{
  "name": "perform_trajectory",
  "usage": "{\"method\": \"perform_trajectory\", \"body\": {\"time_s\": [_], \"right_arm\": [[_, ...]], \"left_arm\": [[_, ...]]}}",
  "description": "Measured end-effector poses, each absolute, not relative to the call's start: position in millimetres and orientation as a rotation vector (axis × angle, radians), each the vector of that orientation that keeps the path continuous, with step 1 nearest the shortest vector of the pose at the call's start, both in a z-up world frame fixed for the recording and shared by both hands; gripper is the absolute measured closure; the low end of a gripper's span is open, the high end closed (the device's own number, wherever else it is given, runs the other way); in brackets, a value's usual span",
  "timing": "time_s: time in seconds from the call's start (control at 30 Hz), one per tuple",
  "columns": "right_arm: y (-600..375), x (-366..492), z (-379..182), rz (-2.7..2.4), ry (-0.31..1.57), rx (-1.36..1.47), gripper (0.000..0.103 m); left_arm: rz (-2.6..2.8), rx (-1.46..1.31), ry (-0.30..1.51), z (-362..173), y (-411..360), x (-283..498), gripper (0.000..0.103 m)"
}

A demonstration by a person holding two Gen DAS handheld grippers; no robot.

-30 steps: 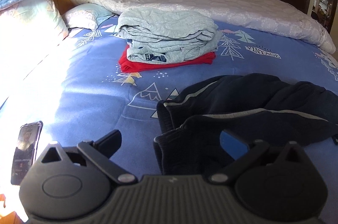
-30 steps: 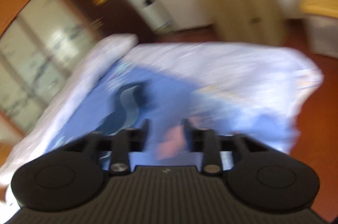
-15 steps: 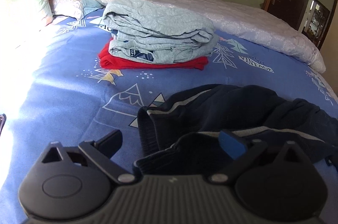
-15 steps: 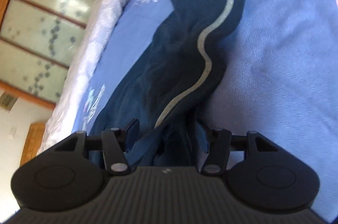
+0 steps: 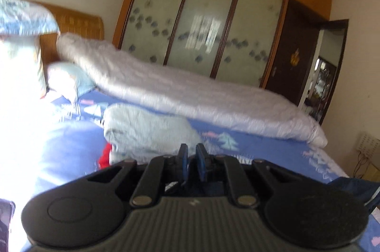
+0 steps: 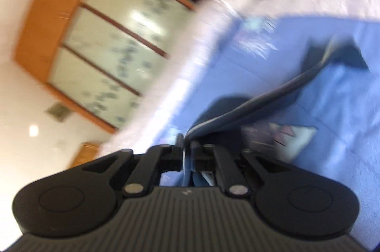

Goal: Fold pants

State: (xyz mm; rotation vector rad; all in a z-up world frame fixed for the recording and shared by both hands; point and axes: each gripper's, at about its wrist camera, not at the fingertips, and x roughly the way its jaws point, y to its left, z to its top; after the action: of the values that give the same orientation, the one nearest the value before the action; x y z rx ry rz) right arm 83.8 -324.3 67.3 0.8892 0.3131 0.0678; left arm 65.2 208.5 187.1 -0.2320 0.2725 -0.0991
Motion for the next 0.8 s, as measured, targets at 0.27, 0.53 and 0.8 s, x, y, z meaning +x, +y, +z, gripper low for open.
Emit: {"method": "perform_trajectory", "body": {"time_s": [0.27, 0.53, 0.8], "right_arm": [[-324.4, -3.7, 45.9, -0.021, 0.424, 0.786, 0.097], [-320.5, -11.8, 22.2, -0.150, 0.513, 0.852, 0.091], [-334.4, -20.7, 12.9, -0.185, 0.544, 0.899, 0.049]], "left_arm": [[-0.018, -0.244, 0.408, 138.1, 259.7, -11.0, 0.100], [0.044, -0.552, 0.730, 68.7, 284.8, 14.7, 0.055], [-0.053, -0.872, 0.929, 31.1, 262.4, 61.9, 0.041]]}}
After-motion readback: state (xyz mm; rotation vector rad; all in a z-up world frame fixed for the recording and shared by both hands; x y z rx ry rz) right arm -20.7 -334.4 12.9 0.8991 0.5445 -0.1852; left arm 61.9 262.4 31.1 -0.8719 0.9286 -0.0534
